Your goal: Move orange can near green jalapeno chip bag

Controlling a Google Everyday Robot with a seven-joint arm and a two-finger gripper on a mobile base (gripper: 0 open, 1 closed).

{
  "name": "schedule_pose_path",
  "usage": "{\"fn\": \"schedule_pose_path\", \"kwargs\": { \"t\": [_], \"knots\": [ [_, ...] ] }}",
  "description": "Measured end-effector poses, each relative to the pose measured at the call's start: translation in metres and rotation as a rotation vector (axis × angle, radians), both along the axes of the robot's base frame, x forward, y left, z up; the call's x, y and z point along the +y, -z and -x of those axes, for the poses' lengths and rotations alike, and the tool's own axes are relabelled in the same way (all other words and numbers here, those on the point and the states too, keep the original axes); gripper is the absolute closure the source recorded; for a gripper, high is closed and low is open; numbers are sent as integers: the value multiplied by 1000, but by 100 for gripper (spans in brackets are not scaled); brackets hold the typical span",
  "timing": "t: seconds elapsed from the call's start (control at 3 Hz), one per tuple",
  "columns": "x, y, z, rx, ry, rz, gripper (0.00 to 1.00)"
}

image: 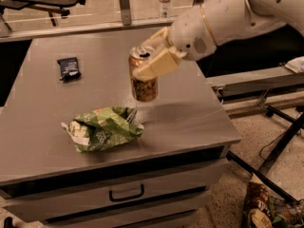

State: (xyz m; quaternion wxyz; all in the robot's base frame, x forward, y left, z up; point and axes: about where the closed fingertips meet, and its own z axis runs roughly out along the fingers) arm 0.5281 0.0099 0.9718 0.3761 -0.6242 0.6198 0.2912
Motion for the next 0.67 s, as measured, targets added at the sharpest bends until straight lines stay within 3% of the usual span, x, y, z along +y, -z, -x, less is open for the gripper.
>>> {"fn": "schedule_pose_path", "kwargs": {
  "t": [0.33,0.67],
  "knots": [
    [-12,13,30,53,8,1,100],
    [-16,16,35,65,12,3,100]
  ]
}}
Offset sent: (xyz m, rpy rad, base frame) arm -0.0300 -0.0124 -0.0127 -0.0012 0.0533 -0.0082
